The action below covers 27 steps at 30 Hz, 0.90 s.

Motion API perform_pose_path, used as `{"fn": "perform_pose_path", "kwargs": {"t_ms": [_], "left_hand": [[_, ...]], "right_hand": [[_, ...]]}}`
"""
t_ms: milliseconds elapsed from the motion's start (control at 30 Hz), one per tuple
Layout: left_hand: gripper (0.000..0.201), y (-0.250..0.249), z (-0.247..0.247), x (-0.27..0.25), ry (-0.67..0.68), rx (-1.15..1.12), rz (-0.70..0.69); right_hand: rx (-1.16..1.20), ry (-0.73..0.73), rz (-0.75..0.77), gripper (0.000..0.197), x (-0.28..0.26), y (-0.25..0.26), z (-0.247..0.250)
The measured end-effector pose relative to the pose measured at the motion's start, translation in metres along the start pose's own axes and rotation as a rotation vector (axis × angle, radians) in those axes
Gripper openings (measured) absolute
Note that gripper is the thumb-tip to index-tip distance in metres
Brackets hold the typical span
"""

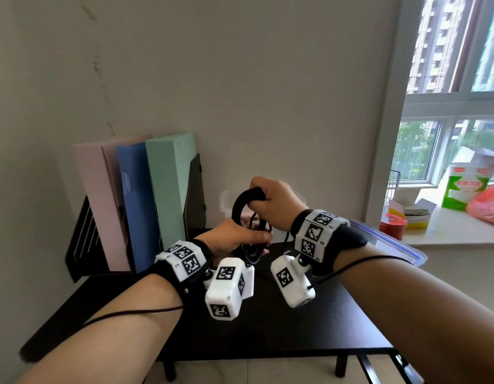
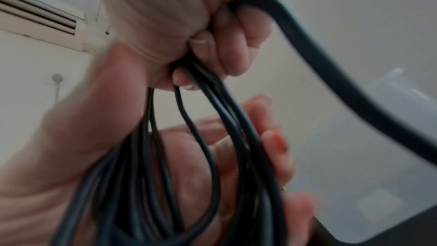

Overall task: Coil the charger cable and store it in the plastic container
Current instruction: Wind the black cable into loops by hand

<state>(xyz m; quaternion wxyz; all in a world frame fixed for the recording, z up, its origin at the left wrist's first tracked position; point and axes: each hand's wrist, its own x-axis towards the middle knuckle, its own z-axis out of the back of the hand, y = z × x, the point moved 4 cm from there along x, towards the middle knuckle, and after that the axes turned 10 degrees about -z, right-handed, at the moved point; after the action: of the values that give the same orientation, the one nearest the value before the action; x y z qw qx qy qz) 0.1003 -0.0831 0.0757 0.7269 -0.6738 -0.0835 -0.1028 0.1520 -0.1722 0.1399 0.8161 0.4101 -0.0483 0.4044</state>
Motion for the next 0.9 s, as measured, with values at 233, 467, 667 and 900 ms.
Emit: {"fn": "perform_pose_path", "kwargs": {"t_ms": [233, 467, 667, 900], "left_hand": [[0.012, 0.005, -0.002, 0.003, -0.081, 0.087, 0.115], [0.019, 0.002, 0.000, -0.002, -0.038, 0.058, 0.195], [0.012, 0.006, -0.008, -0.003, -0.003, -0.022, 0.253], [0.015, 0.001, -0.011, -0.004, 0.068, -0.058, 0.258]], "right_hand": [[0.022, 0.009, -0.012, 0.020, 0.001, -0.007, 0.001], [-0.005, 0.008, -0.014, 0.006, 0.006, -0.013, 0.004], [-0.123, 0.058, -0.031, 0.009, 0.006, -0.020, 0.005], [-0.348, 0.051, 0.051, 0.005, 0.003, -0.015, 0.010]]}}
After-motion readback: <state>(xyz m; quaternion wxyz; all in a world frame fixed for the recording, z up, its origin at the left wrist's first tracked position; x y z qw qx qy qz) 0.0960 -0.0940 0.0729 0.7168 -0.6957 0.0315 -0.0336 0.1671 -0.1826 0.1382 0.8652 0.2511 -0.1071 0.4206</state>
